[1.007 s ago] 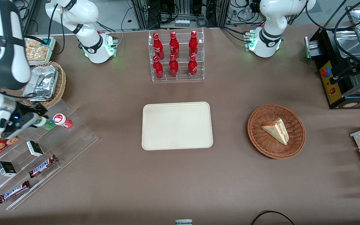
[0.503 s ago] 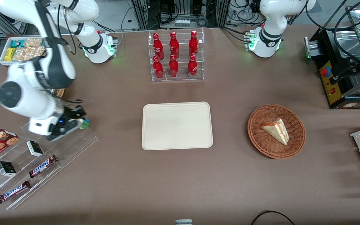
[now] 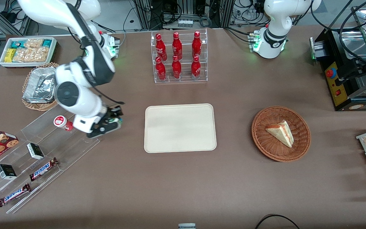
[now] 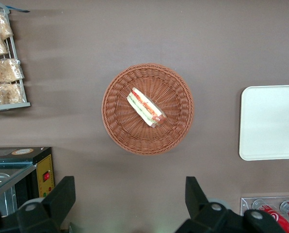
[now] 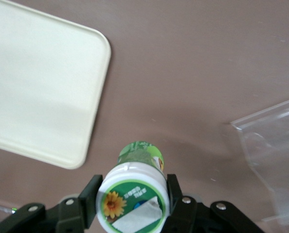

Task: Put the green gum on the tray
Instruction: 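Lift the gum tub and carry it over the cream tray, then lower the gum tub onto the tray and open the right gripper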

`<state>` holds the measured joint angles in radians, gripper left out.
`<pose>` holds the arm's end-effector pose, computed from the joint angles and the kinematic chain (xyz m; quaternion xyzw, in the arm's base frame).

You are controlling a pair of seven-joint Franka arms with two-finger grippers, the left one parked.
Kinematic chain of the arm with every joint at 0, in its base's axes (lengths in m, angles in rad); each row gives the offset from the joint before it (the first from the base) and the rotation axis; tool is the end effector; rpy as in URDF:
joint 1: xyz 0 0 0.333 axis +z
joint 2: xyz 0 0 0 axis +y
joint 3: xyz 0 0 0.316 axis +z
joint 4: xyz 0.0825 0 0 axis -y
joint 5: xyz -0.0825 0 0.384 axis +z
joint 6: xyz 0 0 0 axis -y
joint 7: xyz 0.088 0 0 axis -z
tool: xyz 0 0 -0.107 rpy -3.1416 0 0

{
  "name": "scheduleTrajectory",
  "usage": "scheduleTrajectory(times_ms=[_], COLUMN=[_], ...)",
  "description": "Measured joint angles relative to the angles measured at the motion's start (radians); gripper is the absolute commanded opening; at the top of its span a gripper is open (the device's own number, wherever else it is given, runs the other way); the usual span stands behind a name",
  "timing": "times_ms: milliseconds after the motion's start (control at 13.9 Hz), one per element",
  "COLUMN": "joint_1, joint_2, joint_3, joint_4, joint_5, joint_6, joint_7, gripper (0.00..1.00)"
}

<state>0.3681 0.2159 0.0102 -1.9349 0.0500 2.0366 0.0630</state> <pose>0.5473 0.2203 0.3663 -0.9876 -0.1443 0.0607 0.0097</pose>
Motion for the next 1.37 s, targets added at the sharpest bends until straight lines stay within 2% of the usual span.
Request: scheduleTrajectory(times_ms=[288, 791, 1366], joint_1=[0.114, 0.252, 0.342], joint_2=[0.102, 0.267, 0.385], joint_3=[0.000, -0.001, -0.001], joint_4=[0.053, 0.166, 0.274], joint_5=[0.000, 0.001, 0.024], joint_6=[0.080, 0.197, 0.243], joint_7=[0.204, 0.486, 0.648], gripper=[0.00, 0.00, 0.00])
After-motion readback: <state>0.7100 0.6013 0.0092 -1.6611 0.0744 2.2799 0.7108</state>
